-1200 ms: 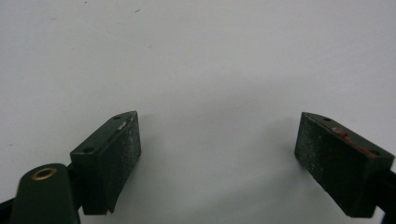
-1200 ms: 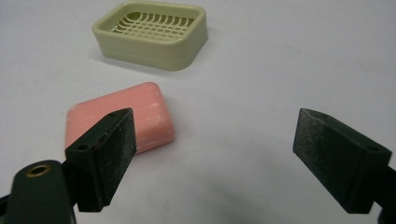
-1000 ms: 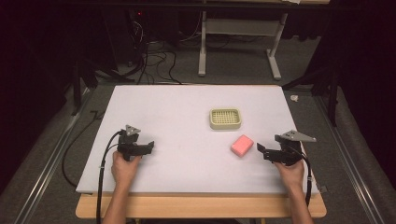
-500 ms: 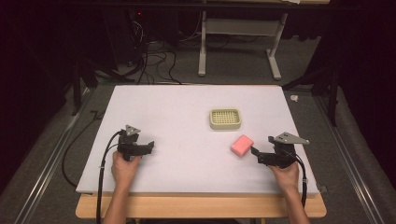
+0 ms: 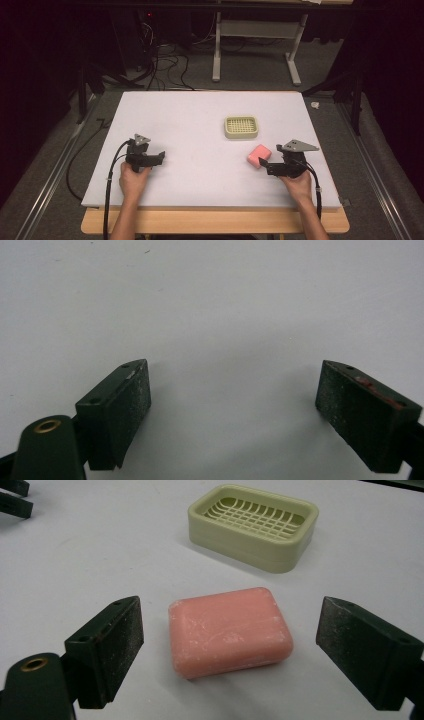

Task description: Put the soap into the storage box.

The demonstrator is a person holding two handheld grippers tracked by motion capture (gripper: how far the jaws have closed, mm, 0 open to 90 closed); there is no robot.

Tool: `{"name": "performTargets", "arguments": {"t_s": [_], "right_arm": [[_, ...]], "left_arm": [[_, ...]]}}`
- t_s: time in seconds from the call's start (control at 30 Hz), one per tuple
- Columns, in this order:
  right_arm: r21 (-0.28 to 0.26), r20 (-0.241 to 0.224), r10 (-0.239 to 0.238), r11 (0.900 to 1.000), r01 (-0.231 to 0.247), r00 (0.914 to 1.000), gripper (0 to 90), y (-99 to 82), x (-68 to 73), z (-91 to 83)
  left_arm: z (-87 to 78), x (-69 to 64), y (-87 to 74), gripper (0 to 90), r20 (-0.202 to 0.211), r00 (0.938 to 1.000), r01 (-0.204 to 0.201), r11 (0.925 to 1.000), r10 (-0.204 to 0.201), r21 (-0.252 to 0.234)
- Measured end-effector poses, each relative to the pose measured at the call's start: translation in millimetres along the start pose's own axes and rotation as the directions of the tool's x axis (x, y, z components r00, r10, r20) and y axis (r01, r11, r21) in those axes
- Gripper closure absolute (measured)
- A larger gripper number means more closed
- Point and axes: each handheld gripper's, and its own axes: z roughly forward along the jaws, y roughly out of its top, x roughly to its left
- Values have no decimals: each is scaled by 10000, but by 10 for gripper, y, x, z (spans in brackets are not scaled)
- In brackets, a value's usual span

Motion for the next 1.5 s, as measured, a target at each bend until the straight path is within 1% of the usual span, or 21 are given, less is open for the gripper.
{"name": "performTargets", "arguments": {"t_s": [0.1,0.17,0.2,0.23,0.3,0.37,0.43,0.53,0.57,0.7,0.77,0.8,0.93,1.13,1.3,1.43,1.47,1.5], "right_arm": [[113,-54,-50,9999,50,10000,121,25,16,45],[167,-78,-213,9996,214,9997,121,47,25,74],[241,56,-268,9994,266,9996,121,58,40,90],[341,206,-432,9985,425,9989,121,70,51,108],[324,195,-551,9980,544,9983,121,87,62,145],[438,260,-663,9969,651,9975,121,91,68,188],[599,169,-657,9961,645,9977,120,91,65,229],[664,118,-736,9951,727,9972,120,104,52,272],[701,139,-707,9951,696,9974,120,108,53,284],[852,152,-862,9928,846,9962,119,124,50,344],[916,181,-847,9924,827,9962,119,125,48,360],[1029,184,-871,9911,848,9960,118,124,42,393],[1186,175,-979,9884,951,9950,117,121,27,446],[1555,137,-1024,9829,990,9947,117,95,28,516],[1691,157,-1071,9802,1029,9941,115,72,37,579],[1797,155,-1089,9782,1044,9939,115,63,39,593],[1893,117,-1081,9764,1039,9941,115,63,33,586],[1863,71,-999,9777,968,9950,115,56,26,591]], "left_arm": [[0,0,0,149,-1,10000,-1,10000,1,0],[0,0,0,149,1,10000,-1,10000,1,1],[0,0,0,148,-1,10000,0,10000,0,0],[0,0,0,149,-1,10000,-3,10000,3,2],[0,0,0,148,1,10000,-1,10000,1,1],[0,0,0,148,-1,10000,0,10000,0,2],[1,0,0,148,-6,10000,4,10000,-4,-12],[0,0,0,148,-1,10000,0,10000,0,2],[0,0,0,148,0,10000,0,10000,0,3],[0,1,0,148,12,10000,1,10000,-1,6],[2,0,0,148,-13,10000,1,10000,-1,-16],[0,0,0,148,0,10000,1,10000,-1,1],[0,0,0,148,1,10000,-3,10000,3,2],[1,-1,-1,148,-3,10000,0,10000,0,-16],[1,-2,-1,149,-7,10000,-3,10000,3,-20],[1,-2,-1,149,-7,10000,1,10000,-1,-20],[1,-2,-1,149,-9,10000,-4,10000,4,-18],[1,-3,-1,149,-10,10000,-2,10000,2,-21]]}}
